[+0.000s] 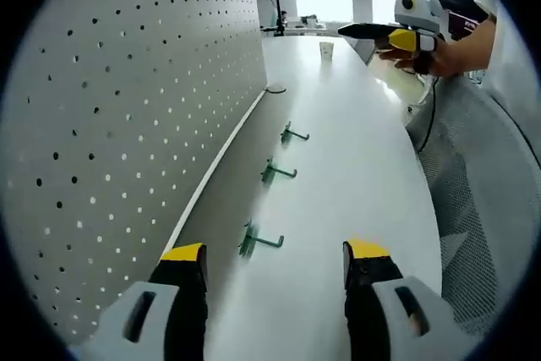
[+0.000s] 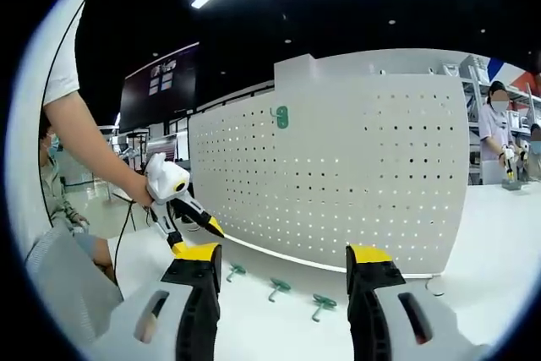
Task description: Insert the hook assembly into the mounting plate slot until the hook locks in place.
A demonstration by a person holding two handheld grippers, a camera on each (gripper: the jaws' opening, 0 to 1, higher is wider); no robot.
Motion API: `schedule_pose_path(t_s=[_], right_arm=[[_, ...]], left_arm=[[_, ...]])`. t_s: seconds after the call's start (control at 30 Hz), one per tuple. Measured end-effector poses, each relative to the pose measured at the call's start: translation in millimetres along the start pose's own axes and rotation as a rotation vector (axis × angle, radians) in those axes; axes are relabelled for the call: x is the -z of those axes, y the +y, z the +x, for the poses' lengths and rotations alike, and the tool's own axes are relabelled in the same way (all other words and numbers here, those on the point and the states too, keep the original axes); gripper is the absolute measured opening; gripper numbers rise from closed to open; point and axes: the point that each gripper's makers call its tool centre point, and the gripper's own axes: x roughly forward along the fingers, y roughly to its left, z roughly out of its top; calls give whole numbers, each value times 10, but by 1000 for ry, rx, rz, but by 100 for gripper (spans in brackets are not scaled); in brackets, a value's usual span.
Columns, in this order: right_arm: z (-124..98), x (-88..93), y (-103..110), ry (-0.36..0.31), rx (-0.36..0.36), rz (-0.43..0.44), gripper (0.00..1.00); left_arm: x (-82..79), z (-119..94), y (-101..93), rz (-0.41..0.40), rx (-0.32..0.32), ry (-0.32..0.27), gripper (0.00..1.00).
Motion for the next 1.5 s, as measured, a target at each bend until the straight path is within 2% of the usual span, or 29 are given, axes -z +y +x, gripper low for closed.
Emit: schedule_pose_path(t_s=[0.4,0.7,1.0,1.5], right_arm=[[0,24,-2,9,1,3,58],[2,41,9,16,-3,3,57],[3,46,27,22,-7,-4,56],[-1,67,27,30,-8,-10,56]], left_arm=[[109,119,29,52,48,80,67],[125,216,58,77,76,116,67],[184,313,91,136,111,181,66],[226,463,173,165,155,249,65]])
